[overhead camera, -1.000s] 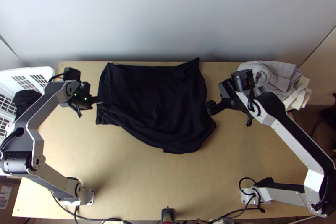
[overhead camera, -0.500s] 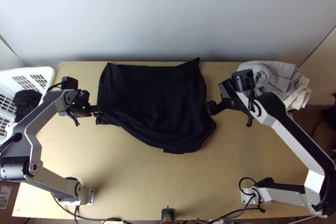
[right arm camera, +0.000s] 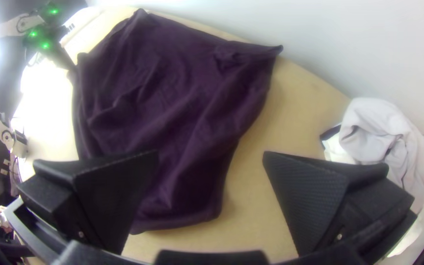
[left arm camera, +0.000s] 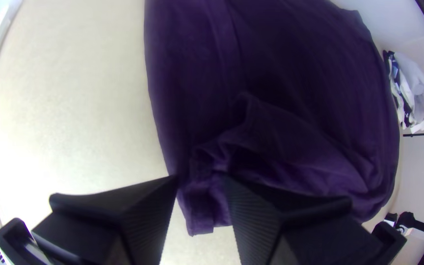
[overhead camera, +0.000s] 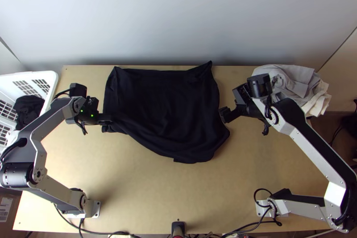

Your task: Fold the t-shirt

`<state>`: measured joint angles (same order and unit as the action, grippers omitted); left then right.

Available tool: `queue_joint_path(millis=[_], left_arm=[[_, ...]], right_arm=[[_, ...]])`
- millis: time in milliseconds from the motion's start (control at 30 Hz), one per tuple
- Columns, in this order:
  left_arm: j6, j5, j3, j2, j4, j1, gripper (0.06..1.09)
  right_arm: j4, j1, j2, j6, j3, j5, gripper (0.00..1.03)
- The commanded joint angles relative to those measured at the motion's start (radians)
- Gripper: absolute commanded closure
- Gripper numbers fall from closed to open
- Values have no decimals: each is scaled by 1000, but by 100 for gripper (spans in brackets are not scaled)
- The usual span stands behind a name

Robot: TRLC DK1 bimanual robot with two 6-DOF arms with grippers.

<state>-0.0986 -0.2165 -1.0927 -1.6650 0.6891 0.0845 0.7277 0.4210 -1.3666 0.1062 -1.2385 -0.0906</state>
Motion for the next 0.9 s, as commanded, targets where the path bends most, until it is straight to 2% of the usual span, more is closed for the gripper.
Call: queue_joint_path(millis=[0,133,267,400,533,867], left_arm=[[8,0,17,-7,-33,-3,79],[14,0,27,11,-51,-5,105],[16,0,36,62,-49,-3,105],[43,0,30,117,-43,4,105],[66,0,-9,160,-34,24,105],[119,0,-154,182,-23,93,105]], right_arm=[[4,-1,0,0,1,0,4],[22,19,1,12,2,0,4],[108,99,4,44,19,-12,4],[185,236,11,78,90,-49,4],[196,358,14,78,160,-78,4],[196,522,-78,79,157,-179,5]])
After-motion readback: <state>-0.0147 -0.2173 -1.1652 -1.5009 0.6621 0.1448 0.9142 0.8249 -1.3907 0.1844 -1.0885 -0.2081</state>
